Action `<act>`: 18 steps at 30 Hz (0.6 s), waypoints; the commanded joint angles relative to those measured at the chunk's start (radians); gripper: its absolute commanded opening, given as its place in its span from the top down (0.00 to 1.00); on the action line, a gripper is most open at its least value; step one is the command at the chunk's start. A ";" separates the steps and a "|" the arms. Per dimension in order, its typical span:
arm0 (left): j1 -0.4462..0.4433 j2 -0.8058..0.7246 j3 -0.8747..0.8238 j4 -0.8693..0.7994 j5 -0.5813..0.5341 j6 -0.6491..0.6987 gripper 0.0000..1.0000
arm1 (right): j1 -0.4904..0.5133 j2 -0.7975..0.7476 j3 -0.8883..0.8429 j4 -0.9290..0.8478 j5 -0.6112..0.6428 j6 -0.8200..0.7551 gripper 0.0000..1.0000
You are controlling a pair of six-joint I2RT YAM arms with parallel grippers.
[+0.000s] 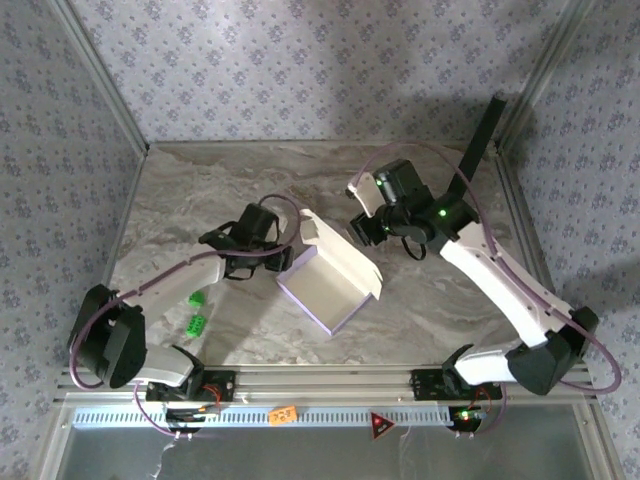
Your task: Fold the paper box
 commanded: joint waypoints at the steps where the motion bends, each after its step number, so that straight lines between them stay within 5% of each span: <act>1: 0.038 -0.030 0.056 0.038 0.105 0.067 0.40 | 0.005 -0.064 0.015 -0.050 0.092 0.195 0.49; 9: 0.075 0.022 0.159 0.075 0.247 0.226 0.33 | 0.010 -0.290 -0.152 -0.082 -0.012 0.379 0.37; 18: 0.094 0.127 0.201 0.133 0.413 0.347 0.30 | 0.099 -0.531 -0.508 0.060 0.044 0.466 0.44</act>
